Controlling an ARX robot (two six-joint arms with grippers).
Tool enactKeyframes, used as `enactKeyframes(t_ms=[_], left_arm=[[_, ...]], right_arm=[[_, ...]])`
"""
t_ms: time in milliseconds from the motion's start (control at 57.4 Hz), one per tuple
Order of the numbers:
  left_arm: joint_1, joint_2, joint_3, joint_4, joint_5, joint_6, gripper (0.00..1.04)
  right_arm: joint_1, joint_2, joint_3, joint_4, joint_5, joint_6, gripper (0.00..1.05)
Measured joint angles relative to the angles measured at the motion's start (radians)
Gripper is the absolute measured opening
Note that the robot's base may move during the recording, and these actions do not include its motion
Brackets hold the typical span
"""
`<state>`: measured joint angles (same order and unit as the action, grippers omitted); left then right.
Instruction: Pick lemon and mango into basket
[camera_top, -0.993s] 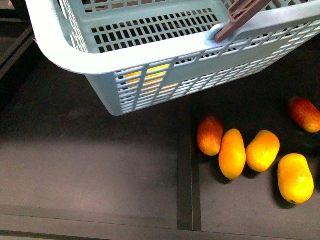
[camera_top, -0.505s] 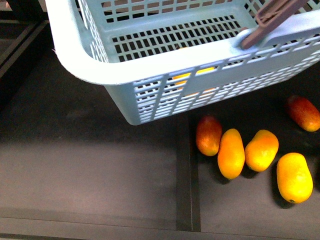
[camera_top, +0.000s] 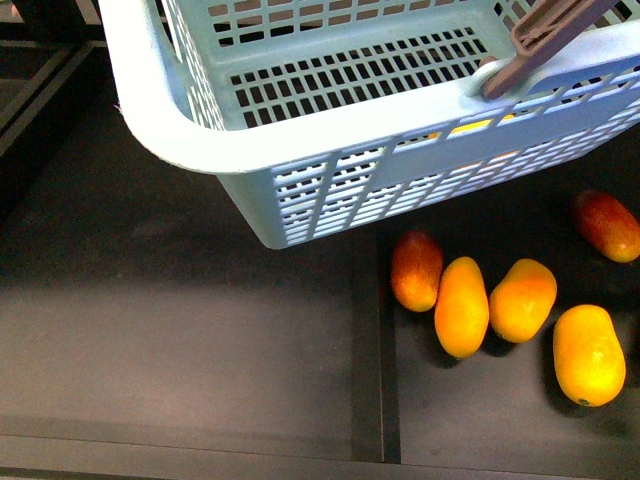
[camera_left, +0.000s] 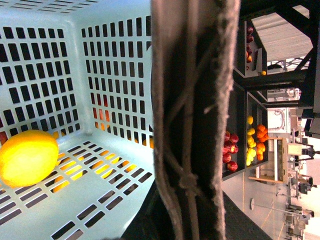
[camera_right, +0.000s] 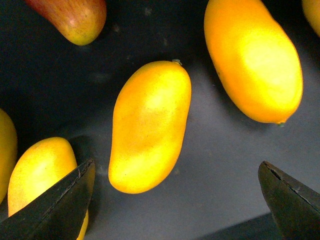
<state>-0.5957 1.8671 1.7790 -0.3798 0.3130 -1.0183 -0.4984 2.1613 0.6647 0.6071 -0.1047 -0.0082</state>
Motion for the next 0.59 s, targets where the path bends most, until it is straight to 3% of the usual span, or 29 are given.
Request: enactKeyframes(t_ms=[592], left_arm=[[0.000, 0.000, 0.000, 0.000, 0.000, 0.000, 0.06]], right_arm=[[0.041, 0.270, 0.196, 0.023, 0.000, 0.108, 0.96]])
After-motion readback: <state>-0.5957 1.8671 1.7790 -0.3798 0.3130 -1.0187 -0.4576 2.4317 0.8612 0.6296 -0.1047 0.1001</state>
